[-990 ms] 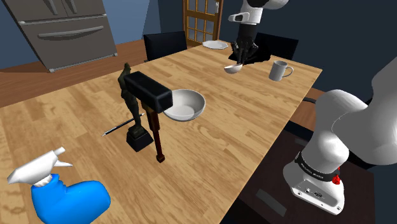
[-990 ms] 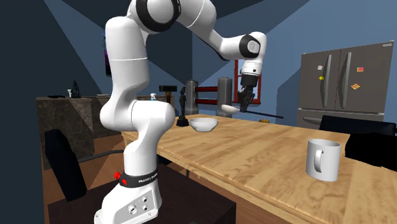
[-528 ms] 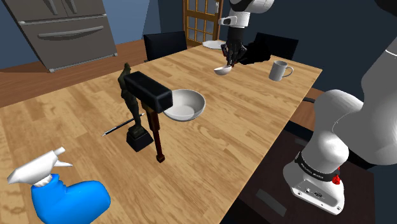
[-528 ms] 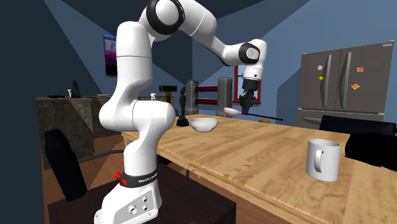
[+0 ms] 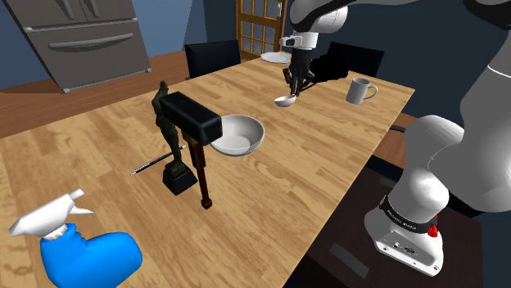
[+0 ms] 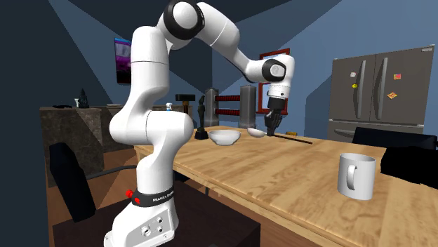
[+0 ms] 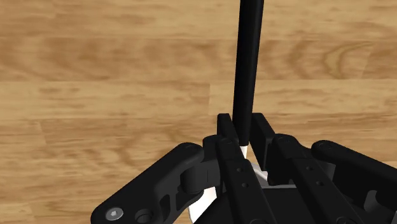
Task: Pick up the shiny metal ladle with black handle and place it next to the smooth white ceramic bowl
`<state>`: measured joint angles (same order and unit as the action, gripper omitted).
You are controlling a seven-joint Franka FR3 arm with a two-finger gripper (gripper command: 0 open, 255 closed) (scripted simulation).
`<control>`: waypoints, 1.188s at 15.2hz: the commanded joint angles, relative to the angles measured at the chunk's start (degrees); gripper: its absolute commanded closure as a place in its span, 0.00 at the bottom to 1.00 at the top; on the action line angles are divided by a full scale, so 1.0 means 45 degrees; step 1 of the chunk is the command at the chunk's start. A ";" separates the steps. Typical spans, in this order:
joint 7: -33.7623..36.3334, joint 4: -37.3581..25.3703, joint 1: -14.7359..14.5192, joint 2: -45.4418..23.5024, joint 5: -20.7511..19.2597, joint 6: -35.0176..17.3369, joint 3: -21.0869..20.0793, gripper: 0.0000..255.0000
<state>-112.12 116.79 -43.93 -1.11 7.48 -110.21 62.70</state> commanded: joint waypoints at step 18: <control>-0.1442 0.1148 0.0490 -0.1755 0.1837 -0.1785 -0.0288 1.00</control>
<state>-118.59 121.96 -41.73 -9.00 15.73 -118.23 61.41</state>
